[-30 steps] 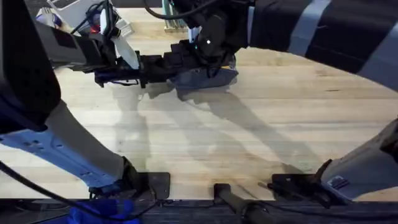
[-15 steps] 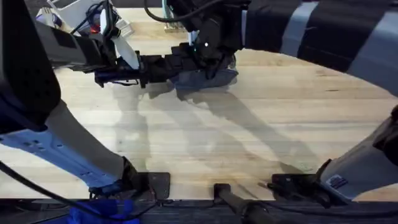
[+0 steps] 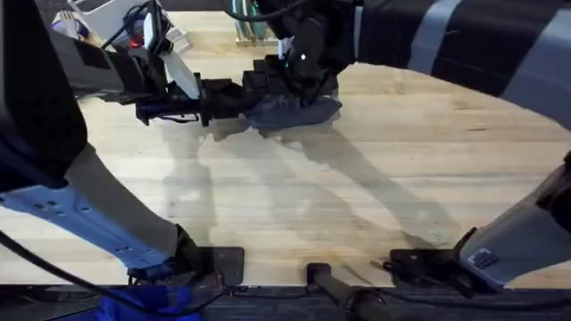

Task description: Unzip the bag, pick up the pens from the table one at a time and place them inside, then zip the bag closed.

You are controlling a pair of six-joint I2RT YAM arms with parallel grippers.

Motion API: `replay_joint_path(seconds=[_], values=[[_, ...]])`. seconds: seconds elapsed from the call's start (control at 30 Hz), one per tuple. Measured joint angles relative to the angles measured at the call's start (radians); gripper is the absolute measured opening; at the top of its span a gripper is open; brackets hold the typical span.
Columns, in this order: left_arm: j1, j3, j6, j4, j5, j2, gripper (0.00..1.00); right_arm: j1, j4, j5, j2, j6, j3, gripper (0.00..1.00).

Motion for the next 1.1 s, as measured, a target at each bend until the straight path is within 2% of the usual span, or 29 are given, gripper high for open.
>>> replay_joint_path(seconds=[0.47,0.63,0.9,1.1], values=[[0.000,0.000,0.000,-0.005,0.000,0.000,0.041,0.000,0.002,0.001,0.028,0.003,0.001,0.920],[0.000,0.000,0.000,-0.005,-0.001,0.000,0.041,0.000,0.002,0.001,0.029,0.003,0.001,0.892],[0.000,0.000,0.000,-0.005,-0.004,0.000,0.041,0.000,0.000,0.001,0.029,0.004,0.001,0.688],[0.000,0.000,0.000,-0.005,-0.004,0.000,0.041,0.000,0.000,0.001,0.029,0.007,0.001,0.433]])
